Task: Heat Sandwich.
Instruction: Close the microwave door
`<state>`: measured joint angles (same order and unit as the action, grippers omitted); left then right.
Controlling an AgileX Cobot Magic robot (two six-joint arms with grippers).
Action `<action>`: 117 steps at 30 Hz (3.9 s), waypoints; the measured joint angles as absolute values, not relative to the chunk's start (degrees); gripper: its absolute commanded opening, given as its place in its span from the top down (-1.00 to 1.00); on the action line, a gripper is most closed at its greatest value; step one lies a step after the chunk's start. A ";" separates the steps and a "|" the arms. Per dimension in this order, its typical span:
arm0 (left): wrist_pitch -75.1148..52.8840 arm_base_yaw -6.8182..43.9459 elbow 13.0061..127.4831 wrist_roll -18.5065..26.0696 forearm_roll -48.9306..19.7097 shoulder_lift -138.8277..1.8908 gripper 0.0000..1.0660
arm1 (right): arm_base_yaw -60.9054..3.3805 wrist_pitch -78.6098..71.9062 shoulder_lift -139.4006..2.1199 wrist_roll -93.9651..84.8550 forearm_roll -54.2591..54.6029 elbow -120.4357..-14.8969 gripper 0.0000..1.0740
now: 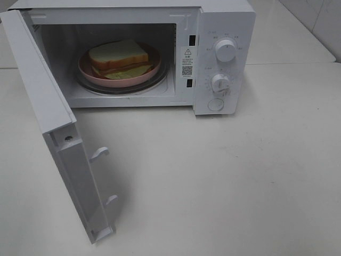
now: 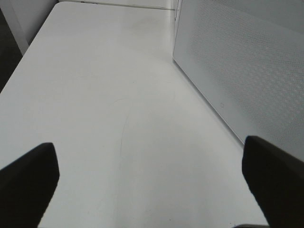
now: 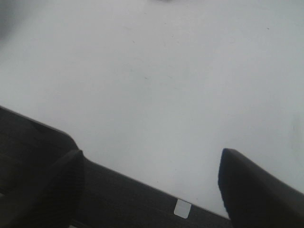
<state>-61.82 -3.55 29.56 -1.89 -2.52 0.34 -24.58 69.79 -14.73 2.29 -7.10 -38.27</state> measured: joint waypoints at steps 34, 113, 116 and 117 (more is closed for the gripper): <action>-61.82 -3.55 29.56 -1.89 -2.52 0.34 -0.88 | 0.29 57.75 0.23 6.82 -3.09 -28.76 -0.40; -45.38 -3.55 30.77 -1.89 -2.98 -19.42 0.66 | 0.29 57.75 0.23 6.82 -3.04 -28.76 -0.40; -42.63 -3.55 30.77 -1.89 -2.98 -22.29 0.97 | 0.29 57.75 0.23 6.82 -3.04 -28.76 -0.40; -39.48 -3.55 30.60 -1.89 -2.98 -24.69 1.00 | 0.29 57.75 0.23 6.82 -3.04 -28.76 -0.40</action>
